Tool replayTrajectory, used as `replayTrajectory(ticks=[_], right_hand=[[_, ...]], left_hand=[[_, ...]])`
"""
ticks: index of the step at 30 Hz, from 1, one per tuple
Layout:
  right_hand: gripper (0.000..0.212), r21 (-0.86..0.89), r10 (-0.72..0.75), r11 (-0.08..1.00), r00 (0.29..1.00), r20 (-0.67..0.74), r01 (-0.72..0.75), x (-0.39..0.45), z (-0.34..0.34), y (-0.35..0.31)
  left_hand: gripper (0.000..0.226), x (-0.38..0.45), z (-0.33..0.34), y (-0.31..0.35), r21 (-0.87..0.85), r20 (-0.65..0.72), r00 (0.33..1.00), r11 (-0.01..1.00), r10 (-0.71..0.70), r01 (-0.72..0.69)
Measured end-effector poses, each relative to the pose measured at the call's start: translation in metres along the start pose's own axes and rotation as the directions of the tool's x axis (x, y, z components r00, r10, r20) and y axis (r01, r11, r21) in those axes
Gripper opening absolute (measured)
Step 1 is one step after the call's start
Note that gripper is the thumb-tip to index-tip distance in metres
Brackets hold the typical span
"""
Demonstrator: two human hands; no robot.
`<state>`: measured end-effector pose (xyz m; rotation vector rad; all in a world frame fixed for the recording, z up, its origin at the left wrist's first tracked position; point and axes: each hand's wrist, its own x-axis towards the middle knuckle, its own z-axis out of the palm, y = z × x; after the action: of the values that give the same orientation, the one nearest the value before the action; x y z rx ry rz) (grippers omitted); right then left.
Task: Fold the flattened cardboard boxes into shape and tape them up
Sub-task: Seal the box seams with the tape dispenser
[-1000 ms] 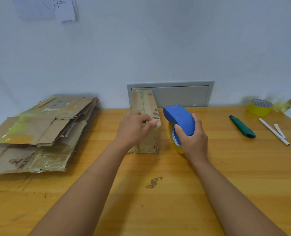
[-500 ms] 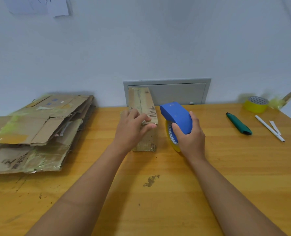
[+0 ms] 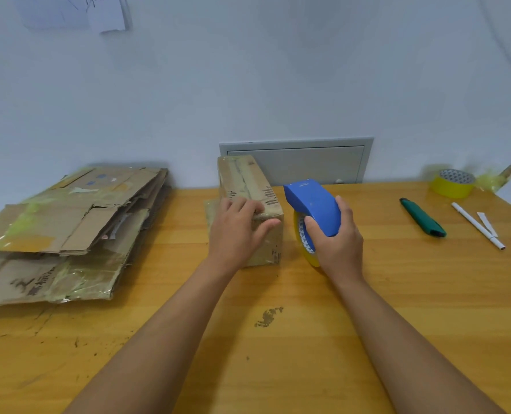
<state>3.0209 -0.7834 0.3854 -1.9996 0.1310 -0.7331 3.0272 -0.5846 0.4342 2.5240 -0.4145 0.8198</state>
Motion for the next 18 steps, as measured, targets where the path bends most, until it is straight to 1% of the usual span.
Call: replayTrajectory(ticks=[3,5,7,9,10,12,15,18], right_hand=[[0.075,-0.002,-0.004,1.000,1.000,-0.002,0.004,0.000,0.001,0.001],[0.076,-0.008,-0.003,1.000,1.000,-0.003,0.003,0.001,0.001,0.001],[0.079,-0.006,0.000,1.000,1.000,-0.002,0.000,0.001,0.001,0.000],[0.080,-0.006,-0.004,1.000,1.000,0.003,0.004,0.001,0.001,0.000],[0.079,-0.008,-0.005,1.000,1.000,0.006,0.005,0.001,0.001,0.000],[0.080,-0.013,-0.002,1.000,1.000,0.009,0.002,0.002,0.001,0.000],[0.081,-0.014,-0.008,1.000,1.000,0.005,0.009,0.002,0.001,0.000],[0.078,-0.015,-0.020,1.000,1.000,-0.001,0.020,0.001,0.002,0.001]], left_hand=[[0.039,0.005,-0.012,-0.017,-0.077,0.129,0.991,0.997,0.038,-0.028],[0.034,0.003,-0.020,-0.029,-0.119,0.177,0.983,0.992,0.056,-0.035],[0.035,0.002,-0.026,-0.038,-0.176,0.249,0.967,0.984,0.058,-0.014],[0.039,0.002,-0.029,-0.043,-0.195,0.326,0.944,0.981,0.049,0.017],[0.040,0.003,-0.029,-0.044,-0.196,0.334,0.942,0.980,0.033,0.035],[0.038,0.002,-0.027,-0.042,-0.187,0.292,0.956,0.981,-0.004,0.061],[0.030,-0.001,-0.026,-0.037,-0.179,0.214,0.977,0.983,0.008,0.031],[0.028,-0.004,-0.024,-0.033,-0.174,0.136,0.991,0.984,-0.001,0.025]])
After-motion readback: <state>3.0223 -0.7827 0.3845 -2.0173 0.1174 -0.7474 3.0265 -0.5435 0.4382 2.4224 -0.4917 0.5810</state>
